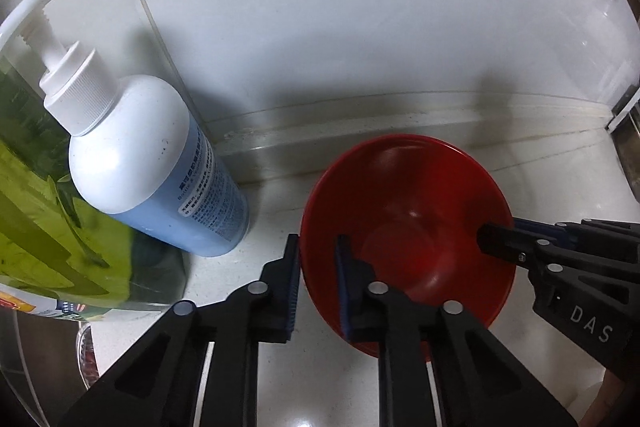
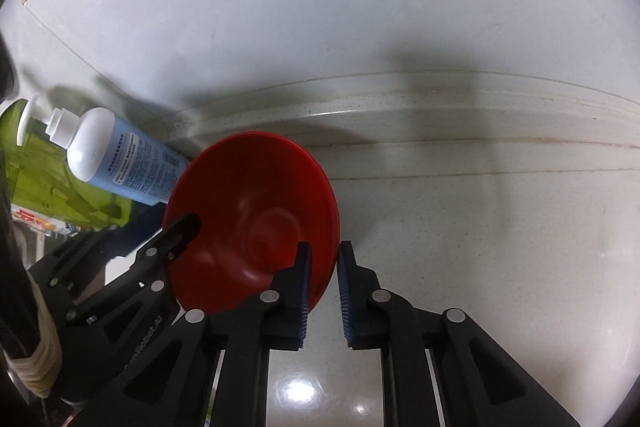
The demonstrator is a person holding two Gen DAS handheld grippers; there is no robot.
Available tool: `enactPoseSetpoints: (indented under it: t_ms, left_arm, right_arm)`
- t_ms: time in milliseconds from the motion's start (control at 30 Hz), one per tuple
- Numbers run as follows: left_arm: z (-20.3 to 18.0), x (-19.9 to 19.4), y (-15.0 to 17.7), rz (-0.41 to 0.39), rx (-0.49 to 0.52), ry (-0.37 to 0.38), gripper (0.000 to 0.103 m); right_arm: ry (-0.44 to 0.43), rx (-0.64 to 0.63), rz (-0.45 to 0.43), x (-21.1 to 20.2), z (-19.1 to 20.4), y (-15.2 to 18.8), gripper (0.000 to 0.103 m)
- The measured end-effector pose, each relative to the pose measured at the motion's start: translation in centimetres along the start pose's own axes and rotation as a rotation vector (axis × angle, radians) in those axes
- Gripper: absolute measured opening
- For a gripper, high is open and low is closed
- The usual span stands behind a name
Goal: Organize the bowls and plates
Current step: 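Close both tools on the red bowl rim, then lift the red bowl with both tools and carry it over the pink bowl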
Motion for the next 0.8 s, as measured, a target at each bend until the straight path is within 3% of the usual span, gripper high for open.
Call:
enactPoseSetpoints:
  t_ms: [100,800]
  left_arm:
    - [-0.1,0.2,-0.1,-0.004,0.000,-0.012,0.009]
    - [0.1,-4.3,1.2,-0.024,-0.022,0.048,0.009]
  right_arm:
    - [0.008,0.002,-0.002,0.0,-0.2,0.0,0.011]
    - [0.008,0.033,-0.006,-2.4,-0.3,2.1,0.011]
Point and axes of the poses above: each gripper's, at about its wrist camera, not at the fingertips, and x roughly the way its jaws point, z to its left, y to its underside, the point moved 10 cm from there along x, roughly the way its jaws point, and after that the axes turned 8 degrees about -x, right-handed, at the moved point
